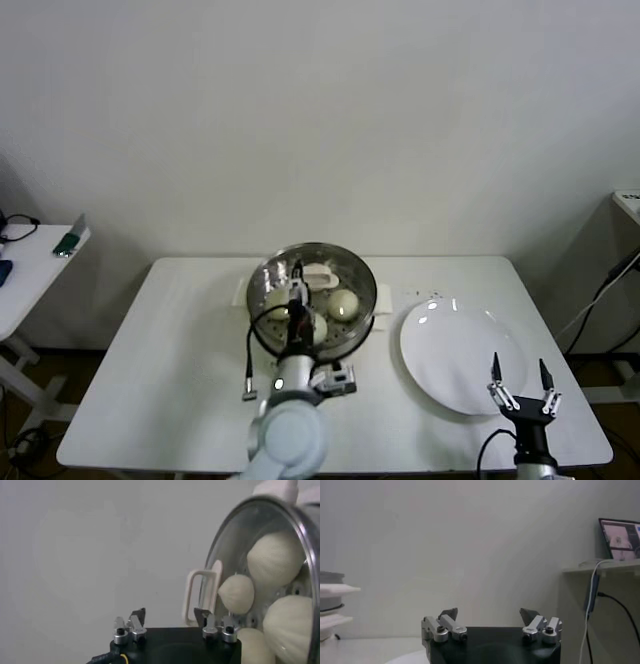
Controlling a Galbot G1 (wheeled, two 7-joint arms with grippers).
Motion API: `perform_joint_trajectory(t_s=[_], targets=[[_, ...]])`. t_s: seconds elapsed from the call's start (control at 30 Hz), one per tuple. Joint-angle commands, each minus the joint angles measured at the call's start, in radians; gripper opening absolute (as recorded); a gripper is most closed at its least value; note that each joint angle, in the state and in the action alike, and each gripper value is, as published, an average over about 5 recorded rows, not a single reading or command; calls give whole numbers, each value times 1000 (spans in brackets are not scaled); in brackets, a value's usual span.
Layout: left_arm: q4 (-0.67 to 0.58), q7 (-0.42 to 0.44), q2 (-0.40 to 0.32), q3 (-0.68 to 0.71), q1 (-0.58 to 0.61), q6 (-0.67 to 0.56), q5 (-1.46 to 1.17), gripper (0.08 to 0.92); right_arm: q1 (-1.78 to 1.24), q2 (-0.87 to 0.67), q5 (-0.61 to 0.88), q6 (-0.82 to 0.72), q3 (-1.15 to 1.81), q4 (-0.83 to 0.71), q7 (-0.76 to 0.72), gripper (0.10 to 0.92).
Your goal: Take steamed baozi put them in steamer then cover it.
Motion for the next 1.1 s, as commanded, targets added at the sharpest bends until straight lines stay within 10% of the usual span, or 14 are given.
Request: perform_joint_trajectory(t_s=[0.03,0.3,0.57,0.8,1.1], targets=[[-55,28,11,7,-10,14,-18,684,-9,-11,43,-67,-25,41,-3,823],[-170,-110,80,-19,70,-14,-282,820,-42,-106,66,-110,-81,92,-7,823],[-248,-424,200,-454,129,-193,-1103,823,-29,-97,34,-88,-87,61,-15,823],[-170,-403,224,-843,317,-546,-1649,823,-17,-102,34,-78,-88,27,-16,823],[-41,-357,194,-828,528,-857,-1775,823,-15,-101,47,-68,-93,-26,-31,823]])
